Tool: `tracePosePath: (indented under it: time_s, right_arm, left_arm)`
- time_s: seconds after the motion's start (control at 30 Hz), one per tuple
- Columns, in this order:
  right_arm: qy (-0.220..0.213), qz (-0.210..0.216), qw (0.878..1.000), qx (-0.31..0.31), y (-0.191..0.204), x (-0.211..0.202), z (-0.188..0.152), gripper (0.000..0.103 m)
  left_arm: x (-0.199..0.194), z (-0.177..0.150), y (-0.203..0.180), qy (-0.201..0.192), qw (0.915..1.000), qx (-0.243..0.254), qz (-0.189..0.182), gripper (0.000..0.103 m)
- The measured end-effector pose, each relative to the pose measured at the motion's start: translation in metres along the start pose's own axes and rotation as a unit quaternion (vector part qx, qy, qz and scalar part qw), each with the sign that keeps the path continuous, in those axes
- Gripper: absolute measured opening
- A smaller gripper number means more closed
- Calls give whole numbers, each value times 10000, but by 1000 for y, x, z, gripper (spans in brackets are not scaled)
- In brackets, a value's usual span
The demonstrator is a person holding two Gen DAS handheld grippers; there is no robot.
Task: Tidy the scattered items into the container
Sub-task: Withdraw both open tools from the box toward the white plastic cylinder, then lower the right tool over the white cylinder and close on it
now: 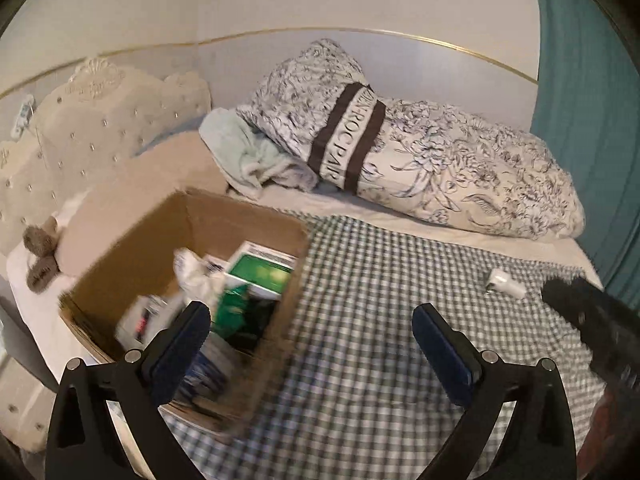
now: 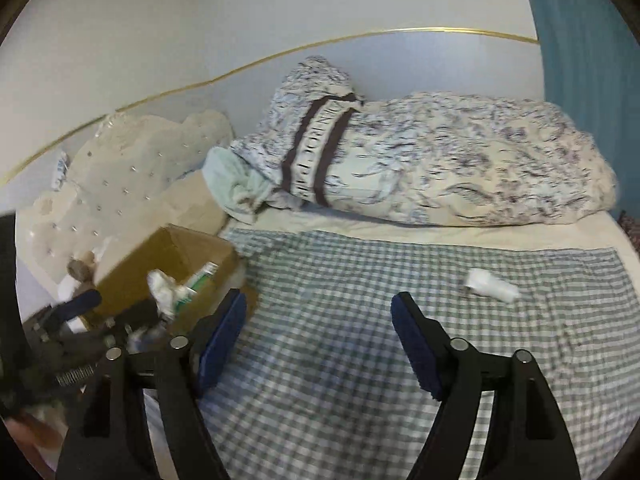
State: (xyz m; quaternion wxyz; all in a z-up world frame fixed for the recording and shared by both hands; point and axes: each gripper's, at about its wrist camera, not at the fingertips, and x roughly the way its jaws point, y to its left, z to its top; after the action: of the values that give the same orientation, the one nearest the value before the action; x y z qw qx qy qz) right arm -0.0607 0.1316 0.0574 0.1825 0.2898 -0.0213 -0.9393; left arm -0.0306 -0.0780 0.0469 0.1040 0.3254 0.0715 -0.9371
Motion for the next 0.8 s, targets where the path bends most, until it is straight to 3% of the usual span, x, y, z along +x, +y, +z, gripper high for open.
tracePosePath:
  time_s: [0.13, 0.2, 0.3, 0.57, 0.8]
  right_arm:
    - [-28, -378, 9991, -204, -31, -10, -14, 82]
    - [2, -491, 9987, -137, -50, -10, -23, 87]
    - [111, -697, 9975, 98, -83, -5, -34, 88]
    - [459, -1195, 9905, 510, -157, 34, -45, 88]
    - [551, -1213, 9905, 344, -189, 83, -29, 88]
  left_arm:
    - [11, -8, -22, 210, 9997, -80, -101, 103]
    - [17, -11, -33, 235, 9996, -38, -130, 103]
    - [35, -15, -52, 404, 9986, 145, -298, 103]
    - [99, -23, -97, 860, 9948, 392, -387, 103]
    - [160, -26, -125, 1279, 9901, 468, -332, 103]
